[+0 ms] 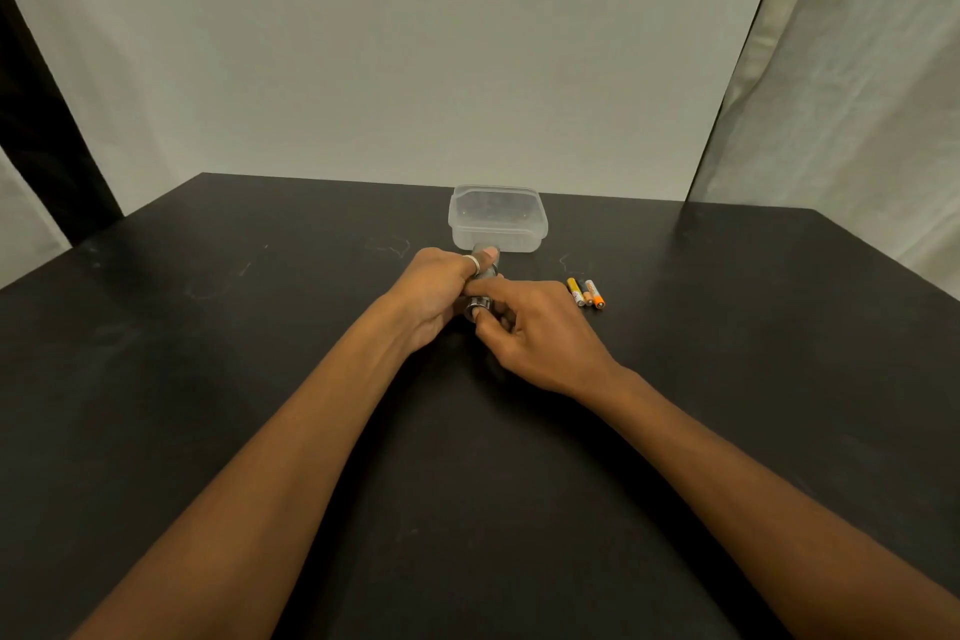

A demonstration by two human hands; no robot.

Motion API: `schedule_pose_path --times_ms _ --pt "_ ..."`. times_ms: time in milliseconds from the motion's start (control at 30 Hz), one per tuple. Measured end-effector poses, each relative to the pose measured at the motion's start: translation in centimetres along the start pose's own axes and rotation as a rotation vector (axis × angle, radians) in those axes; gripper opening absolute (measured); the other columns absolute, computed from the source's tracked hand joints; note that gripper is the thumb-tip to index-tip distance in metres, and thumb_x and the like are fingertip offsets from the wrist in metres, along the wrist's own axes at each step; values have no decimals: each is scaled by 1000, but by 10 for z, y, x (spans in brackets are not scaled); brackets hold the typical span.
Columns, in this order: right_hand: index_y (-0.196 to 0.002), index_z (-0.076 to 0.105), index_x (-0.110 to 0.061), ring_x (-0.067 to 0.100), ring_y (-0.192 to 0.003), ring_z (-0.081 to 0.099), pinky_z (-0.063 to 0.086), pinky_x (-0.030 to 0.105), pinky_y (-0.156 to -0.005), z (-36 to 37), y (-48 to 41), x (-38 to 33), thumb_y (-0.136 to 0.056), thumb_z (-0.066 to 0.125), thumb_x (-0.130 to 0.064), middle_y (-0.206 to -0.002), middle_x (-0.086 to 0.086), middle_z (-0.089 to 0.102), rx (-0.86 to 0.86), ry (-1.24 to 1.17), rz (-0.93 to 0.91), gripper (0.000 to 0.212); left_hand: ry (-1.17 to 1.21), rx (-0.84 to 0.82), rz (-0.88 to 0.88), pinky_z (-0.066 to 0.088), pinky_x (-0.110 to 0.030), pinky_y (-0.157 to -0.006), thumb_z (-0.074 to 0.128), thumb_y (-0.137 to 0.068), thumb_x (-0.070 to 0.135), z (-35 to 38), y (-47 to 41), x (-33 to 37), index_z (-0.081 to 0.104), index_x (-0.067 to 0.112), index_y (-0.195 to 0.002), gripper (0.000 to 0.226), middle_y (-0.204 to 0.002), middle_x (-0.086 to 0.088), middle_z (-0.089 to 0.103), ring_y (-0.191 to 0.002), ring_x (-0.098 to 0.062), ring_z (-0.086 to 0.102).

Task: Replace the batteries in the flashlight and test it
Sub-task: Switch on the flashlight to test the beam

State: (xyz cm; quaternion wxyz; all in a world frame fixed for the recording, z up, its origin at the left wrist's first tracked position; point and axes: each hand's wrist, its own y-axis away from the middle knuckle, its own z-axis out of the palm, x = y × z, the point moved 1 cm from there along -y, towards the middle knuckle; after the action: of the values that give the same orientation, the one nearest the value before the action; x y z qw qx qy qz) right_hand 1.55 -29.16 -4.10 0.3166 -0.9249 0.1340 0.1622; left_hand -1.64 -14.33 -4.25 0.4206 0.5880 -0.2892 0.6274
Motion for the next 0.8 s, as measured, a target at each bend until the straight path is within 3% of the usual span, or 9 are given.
schedule_pose_path --times_ms 133,300,433,533,700,800 --pt "-120 74 -16 -1 -56 54 35 5 -59 0 0 0 -95 62 -13 -61 -28 45 -9 7 -25 27 14 6 -5 57 -51 -96 69 -96 20 -1 0 0 71 -12 -105 33 -102 -24 74 -105 -35 72" --pt "-116 72 -19 6 -55 49 38 16 -60 4 1 2 -94 59 -18 -64 -26 43 24 11 -35 26 -8 -40 25 54 -52 -92 70 -95 25 -1 1 0 71 -8 -97 33 -89 -20 65 -81 -29 66" --pt "-116 71 -19 4 -55 49 33 9 -60 3 1 2 -95 59 -19 -66 -26 43 14 12 -30 25 -12 -41 15 59 -36 -76 69 -96 27 -3 0 0 71 -2 -85 31 -87 -16 71 -76 -23 70" --pt "-118 71 -18 3 -55 49 33 9 -61 4 1 2 -95 59 -18 -68 -24 44 21 17 -31 26 -15 -37 17 60 -36 -77 69 -96 27 -3 0 -1 72 -2 -85 31 -91 -17 72 -80 -24 71" --pt "-124 69 -20 8 -59 55 44 16 -63 2 1 0 -94 59 -15 -80 -10 59 22 39 -53 33 99 -16 49 60 -38 -83 71 -95 29 -1 0 -3 70 -11 -104 41 -96 -18 73 -88 -26 73" --pt "-127 68 -20 1 -59 52 37 7 -65 1 1 -1 -93 59 -14 -83 -12 57 19 37 -56 35 149 5 43 61 -37 -83 69 -96 26 -2 0 -4 70 -8 -110 37 -99 -18 75 -92 -25 76"
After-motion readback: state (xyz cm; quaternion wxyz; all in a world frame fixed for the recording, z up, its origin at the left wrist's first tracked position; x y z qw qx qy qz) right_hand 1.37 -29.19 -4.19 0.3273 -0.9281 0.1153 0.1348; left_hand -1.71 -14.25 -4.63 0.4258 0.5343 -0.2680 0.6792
